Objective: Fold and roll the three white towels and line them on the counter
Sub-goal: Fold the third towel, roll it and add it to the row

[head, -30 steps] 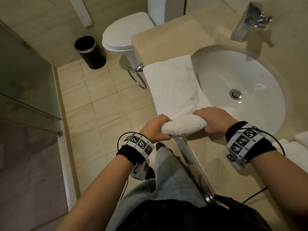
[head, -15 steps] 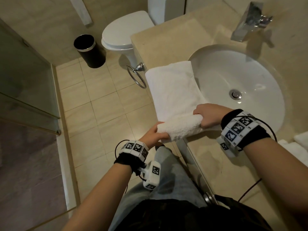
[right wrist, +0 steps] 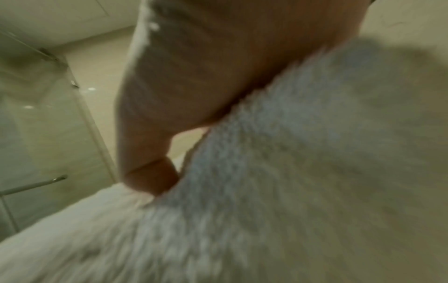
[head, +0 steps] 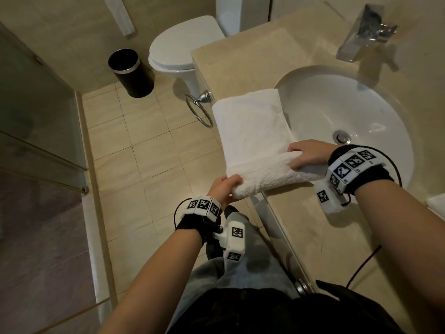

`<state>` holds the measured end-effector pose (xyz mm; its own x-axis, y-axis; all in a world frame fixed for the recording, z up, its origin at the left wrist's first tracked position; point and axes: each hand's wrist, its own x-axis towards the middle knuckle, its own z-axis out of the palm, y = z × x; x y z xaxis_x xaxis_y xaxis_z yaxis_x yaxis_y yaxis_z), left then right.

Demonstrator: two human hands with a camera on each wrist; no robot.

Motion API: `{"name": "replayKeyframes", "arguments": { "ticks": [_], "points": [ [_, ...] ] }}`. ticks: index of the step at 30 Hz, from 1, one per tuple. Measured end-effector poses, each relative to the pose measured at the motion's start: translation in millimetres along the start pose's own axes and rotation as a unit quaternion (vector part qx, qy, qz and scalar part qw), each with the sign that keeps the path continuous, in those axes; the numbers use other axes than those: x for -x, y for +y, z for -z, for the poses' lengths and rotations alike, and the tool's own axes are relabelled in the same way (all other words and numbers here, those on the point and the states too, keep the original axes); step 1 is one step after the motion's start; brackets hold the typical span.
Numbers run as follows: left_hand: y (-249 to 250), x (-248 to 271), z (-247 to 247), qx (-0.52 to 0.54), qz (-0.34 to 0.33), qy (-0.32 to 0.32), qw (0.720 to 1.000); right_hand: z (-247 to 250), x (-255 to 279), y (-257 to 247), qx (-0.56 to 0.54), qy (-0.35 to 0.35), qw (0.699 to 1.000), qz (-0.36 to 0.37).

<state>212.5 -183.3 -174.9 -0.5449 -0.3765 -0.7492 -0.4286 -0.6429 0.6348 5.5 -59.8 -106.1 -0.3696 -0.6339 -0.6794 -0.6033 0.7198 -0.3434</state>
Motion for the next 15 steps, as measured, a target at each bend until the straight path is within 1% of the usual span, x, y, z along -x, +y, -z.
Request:
{"name": "replayKeyframes", "arguments": {
  "ticks": [2,5,9,12,14,15],
  "points": [
    [-1.3,-1.4,-0.4,0.019,-0.006,-0.007,1.0,0.8,0.9,4.4,0.007,0.033,0.999,-0.006],
    [-3.0,-0.6,0.0,0.052,-0.012,-0.021,0.998,-0.5,1.4,5.5,0.063,0.107,0.992,0.013],
    [-3.4,4.3,0.3,0.088,-0.01,-0.031,0.996,0.2,-5.0,3.3,0.07,0.118,0.99,0.041],
    [-1.7,6.0,-0.9,0.089,-0.013,-0.022,0.996,-4.4,-15.0,2.3,0.089,0.116,0.989,0.02],
    [0.7,5.7,-1.4,0.091,-0.008,-0.004,0.996,-7.1,-18.3,-2.5,0.095,0.154,0.983,0.004],
    [-0.1,2.9,-0.3,0.094,-0.004,0.009,0.996,-8.5,-19.7,-5.4,0.1,0.193,0.976,0.015]
  ]
}}
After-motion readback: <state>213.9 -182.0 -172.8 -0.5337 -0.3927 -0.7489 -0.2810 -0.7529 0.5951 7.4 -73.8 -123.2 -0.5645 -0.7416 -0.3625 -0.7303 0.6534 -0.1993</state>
